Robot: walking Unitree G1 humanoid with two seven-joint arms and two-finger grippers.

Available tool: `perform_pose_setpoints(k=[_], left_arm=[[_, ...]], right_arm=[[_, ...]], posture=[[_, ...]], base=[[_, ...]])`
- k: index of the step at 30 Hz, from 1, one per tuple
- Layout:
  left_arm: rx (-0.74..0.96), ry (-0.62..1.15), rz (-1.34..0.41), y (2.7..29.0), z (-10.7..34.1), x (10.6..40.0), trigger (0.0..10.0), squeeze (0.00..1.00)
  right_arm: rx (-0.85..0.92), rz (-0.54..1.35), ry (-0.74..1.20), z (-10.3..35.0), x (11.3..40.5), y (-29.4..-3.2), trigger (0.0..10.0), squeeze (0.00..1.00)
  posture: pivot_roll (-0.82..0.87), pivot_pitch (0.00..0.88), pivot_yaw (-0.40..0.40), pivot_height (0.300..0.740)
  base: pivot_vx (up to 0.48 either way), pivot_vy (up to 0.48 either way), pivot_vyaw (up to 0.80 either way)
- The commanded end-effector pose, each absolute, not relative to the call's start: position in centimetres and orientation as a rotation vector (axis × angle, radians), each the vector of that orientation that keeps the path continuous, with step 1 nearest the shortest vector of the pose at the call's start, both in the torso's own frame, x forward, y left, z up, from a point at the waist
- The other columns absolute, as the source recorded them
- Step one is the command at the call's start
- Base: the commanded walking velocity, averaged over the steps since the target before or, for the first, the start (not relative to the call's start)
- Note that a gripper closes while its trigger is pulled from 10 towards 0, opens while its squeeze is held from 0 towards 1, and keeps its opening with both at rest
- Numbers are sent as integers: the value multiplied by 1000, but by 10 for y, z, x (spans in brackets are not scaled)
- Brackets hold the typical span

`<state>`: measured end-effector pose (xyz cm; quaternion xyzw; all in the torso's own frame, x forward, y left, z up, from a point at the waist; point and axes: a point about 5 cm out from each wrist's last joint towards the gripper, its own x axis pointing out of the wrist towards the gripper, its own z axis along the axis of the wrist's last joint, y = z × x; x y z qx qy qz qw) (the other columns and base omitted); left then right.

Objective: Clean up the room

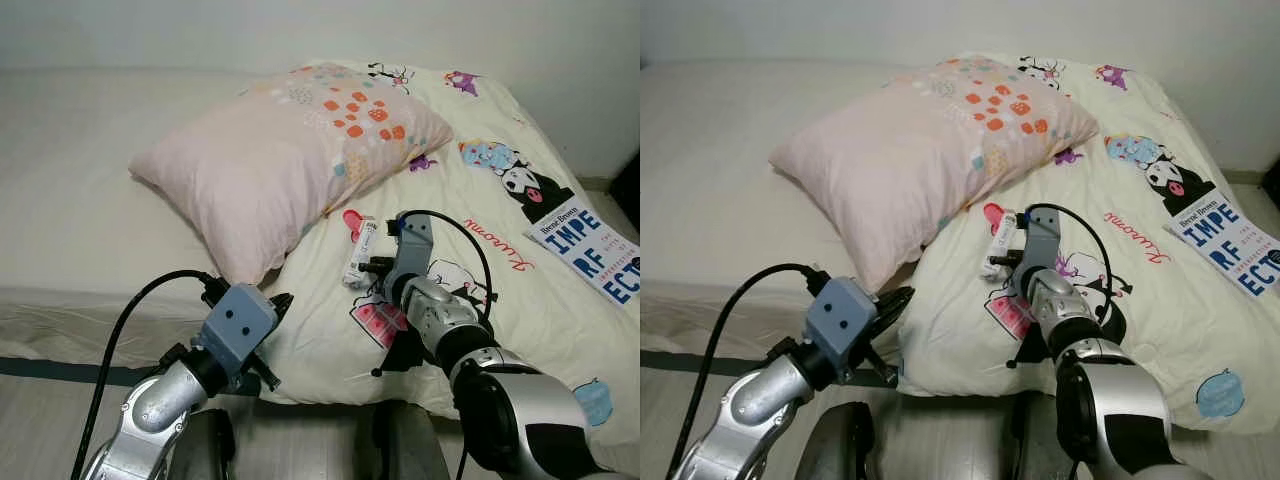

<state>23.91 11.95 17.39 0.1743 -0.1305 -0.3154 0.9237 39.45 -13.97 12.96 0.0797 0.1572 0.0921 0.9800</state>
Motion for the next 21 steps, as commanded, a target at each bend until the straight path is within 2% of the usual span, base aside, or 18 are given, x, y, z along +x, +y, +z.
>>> perform_pose_setpoints(k=[1,2,3,21], left_arm=[[373,-246,-646,122,171,237,10000,0],[371,-247,-647,122,172,237,10000,0],[368,-250,-651,121,172,237,10000,0],[357,-249,-689,115,172,235,10000,0]], right_arm=[[171,195,325,129,394,-138,0,0],[156,204,317,130,395,-137,4000,851],[147,222,309,131,395,-134,10000,1000],[101,224,320,135,397,-126,10000,1000]], posture=[[145,268,-65,556],[142,267,-65,556],[137,266,-65,556],[142,265,-63,556]], base=[[0,0,0],[0,0,0],[0,0,0],[0,0,0]])
